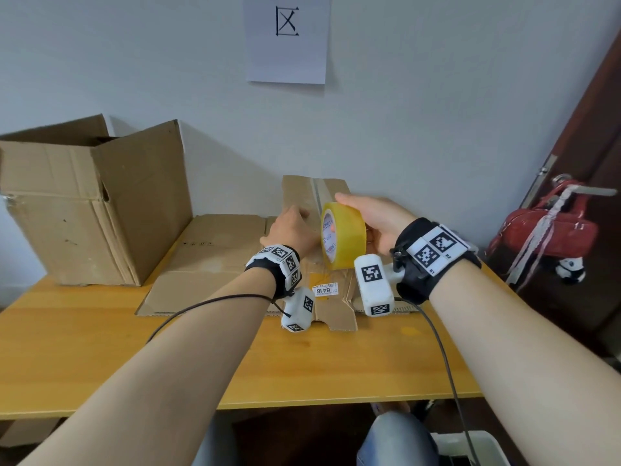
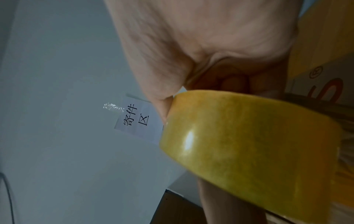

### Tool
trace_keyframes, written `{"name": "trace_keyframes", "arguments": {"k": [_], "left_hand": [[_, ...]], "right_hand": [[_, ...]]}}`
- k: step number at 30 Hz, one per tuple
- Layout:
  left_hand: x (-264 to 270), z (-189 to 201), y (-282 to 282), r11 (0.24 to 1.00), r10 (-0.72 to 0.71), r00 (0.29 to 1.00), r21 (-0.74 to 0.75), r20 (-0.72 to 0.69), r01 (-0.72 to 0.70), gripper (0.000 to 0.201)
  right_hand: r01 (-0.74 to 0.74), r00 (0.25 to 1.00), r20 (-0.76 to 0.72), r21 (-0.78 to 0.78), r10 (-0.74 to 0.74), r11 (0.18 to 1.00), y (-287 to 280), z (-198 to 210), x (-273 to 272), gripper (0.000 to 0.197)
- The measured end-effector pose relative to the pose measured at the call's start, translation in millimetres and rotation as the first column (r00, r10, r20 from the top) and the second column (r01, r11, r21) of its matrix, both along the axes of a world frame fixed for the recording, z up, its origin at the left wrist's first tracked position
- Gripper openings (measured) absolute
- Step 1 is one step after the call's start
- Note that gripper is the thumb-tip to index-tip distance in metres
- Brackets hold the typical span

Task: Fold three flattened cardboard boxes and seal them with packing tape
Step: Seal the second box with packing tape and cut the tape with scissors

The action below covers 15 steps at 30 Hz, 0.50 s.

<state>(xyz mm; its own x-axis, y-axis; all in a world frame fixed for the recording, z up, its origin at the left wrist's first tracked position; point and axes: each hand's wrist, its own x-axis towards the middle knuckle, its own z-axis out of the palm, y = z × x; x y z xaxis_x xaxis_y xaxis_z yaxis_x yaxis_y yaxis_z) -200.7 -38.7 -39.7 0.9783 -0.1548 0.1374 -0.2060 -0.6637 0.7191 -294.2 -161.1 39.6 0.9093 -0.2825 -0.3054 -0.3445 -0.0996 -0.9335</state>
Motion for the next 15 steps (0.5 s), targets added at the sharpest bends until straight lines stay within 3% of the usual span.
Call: {"name": "trace_keyframes", "arguments": {"k": [8,15], "left_hand": [[-0.4,1.9,1.2,1.000,-0.006,1.000,-0.010,0.000,0.006,0.048],[4.3,0.3,1.4,1.000,-0.022,1.000,0.005,-0.006,0.022,0.051]], "right_hand": [[-0.048,0.996,-0.077,0.044,0.051,0.998,2.7,-4.7,-0.8,0.035],[-0.034,0.997,-0.072,-0.008,0.033,0.999,1.6,-17.5,-6.9,0.037]]}}
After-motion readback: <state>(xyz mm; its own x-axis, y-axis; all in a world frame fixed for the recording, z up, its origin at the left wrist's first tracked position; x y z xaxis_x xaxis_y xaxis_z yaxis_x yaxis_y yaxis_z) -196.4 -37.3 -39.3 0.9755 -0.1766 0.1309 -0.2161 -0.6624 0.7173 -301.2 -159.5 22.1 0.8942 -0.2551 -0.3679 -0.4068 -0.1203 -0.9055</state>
